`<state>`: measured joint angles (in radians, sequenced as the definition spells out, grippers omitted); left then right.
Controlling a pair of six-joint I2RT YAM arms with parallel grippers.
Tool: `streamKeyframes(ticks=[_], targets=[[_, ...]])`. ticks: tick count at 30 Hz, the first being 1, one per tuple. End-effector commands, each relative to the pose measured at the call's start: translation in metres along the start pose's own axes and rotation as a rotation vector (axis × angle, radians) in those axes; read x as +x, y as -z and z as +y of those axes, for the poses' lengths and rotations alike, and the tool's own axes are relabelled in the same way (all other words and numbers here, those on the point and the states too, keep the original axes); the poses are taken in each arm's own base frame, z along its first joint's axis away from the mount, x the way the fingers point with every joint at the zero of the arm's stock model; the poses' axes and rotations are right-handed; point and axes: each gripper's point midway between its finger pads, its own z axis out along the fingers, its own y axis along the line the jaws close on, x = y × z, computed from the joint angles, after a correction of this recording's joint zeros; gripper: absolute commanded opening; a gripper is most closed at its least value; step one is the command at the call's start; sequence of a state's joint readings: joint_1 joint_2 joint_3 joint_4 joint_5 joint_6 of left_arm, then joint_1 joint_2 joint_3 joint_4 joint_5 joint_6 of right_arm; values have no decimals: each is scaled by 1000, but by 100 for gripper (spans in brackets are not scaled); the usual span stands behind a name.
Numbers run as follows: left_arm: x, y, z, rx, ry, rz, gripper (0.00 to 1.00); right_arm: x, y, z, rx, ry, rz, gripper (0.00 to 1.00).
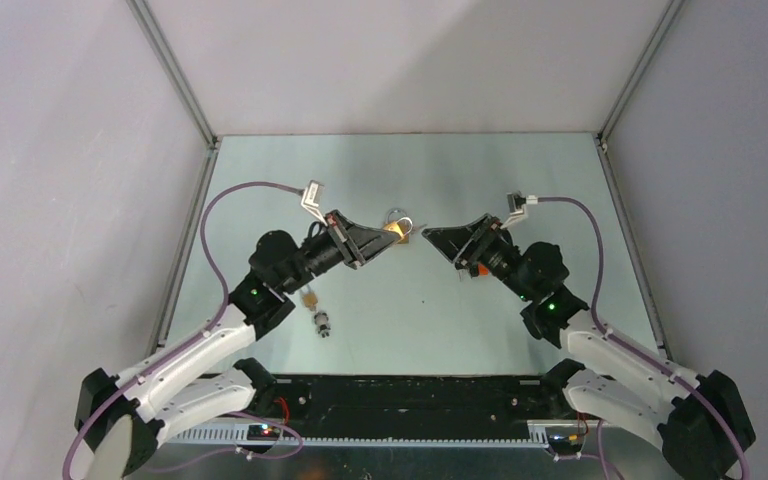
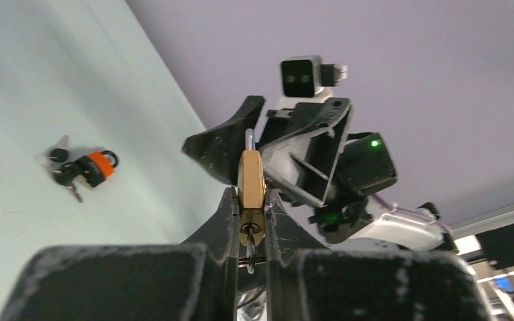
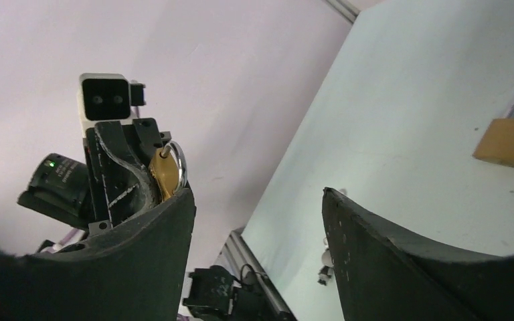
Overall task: Lock with the key
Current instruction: Lock the lock.
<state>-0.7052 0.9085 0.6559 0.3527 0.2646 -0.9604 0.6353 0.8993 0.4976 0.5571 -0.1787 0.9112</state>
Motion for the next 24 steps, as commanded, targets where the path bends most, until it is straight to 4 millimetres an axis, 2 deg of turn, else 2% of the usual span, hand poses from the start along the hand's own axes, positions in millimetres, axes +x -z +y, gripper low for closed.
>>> streamKeyframes(ticks=[1,5,14,19,24], targets=[[-21,-3,-33,116,114,-82,3,-29,-15,48,-136,-70,-93,72],[-22,-5,-45,171,151,-81,5,-34,-17,61,-209,-109,-98,71],[-23,-5,-50,194,158,-89,6,-42,-20,83,-323,-142,-135,70],[-17,-8,-50,198,160,-59,7,-36,-29,100,-373,-102,-77,62],[-12,-11,-46,190,170,-44,9,-23,-34,102,-380,-59,-26,51]])
